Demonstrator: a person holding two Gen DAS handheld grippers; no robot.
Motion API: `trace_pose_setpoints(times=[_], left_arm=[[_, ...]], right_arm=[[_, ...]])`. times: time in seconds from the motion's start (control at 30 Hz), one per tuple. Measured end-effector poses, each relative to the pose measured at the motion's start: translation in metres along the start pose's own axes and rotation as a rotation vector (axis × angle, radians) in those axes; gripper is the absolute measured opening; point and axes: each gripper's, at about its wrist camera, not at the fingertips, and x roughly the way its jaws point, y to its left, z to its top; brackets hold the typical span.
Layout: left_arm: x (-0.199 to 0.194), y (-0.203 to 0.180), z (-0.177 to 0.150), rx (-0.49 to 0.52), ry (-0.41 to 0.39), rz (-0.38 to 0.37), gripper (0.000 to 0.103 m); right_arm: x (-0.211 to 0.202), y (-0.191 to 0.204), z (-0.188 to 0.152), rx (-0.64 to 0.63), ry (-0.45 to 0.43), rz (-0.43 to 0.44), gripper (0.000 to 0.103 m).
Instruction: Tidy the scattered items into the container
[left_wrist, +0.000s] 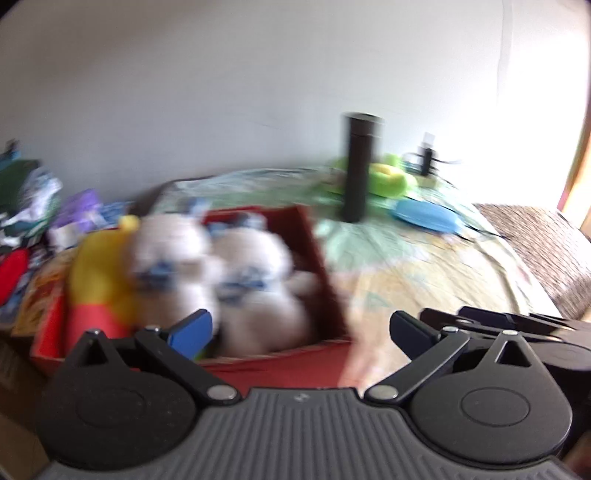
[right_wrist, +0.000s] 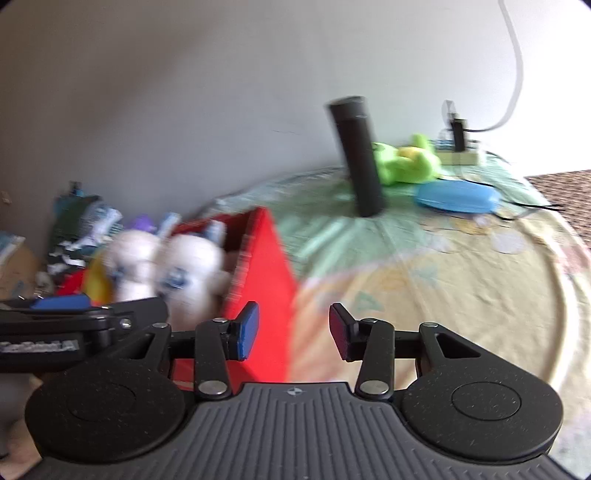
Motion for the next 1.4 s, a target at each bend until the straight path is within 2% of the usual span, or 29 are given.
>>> trace_pose_setpoints(times=[0.07,0.17,0.27,0.4,0.5,0.7,0.9,1.07,1.27,1.4], left_arm=[[0.003,-0.017,0.000,0.031,0.015,-0.038,0.102],[0.009,-0.039,-0.002,0.071,0.034,-0.049,0.102],[0.022,-0.056,-0.004,0.104,0.107,-0.031,0.102],[0.041,-0.063,-0.016,0.104,0.223,-0.018,0.102],[0.043,-0.060,-0.028,0.072,0.287,-0.006,0.102],[0.046,-0.034,-0.048,-0.001,0.364,0.085,0.102],[0.041,-0.011,-0.055,-0.047,0.373,0.102,0.102],[0.035,0.014,-0.049,-0.040,0.353,0.101,0.102],[0.021,0.056,-0.036,-0.051,0.342,0.083,0.102],[0.007,0.076,-0.024,-0.029,0.293,0.083,0.102]], right_arm=[[-0.002,-0.017,-0.001,0.036,0.027,-0.067,0.046],[-0.007,-0.041,-0.003,0.092,0.050,-0.152,0.059],[-0.011,-0.054,-0.005,0.115,0.051,-0.237,0.067],[-0.010,-0.064,-0.007,0.139,0.058,-0.296,0.073],[-0.005,-0.066,-0.011,0.152,0.086,-0.274,0.074],[0.008,-0.050,-0.022,0.128,0.130,-0.233,0.074],[0.018,-0.029,-0.025,0.110,0.153,-0.219,0.074],[0.013,-0.007,-0.014,0.090,0.081,-0.238,0.074],[0.009,0.028,-0.008,0.090,0.046,-0.256,0.074],[0.004,0.055,-0.004,0.065,0.020,-0.257,0.075]])
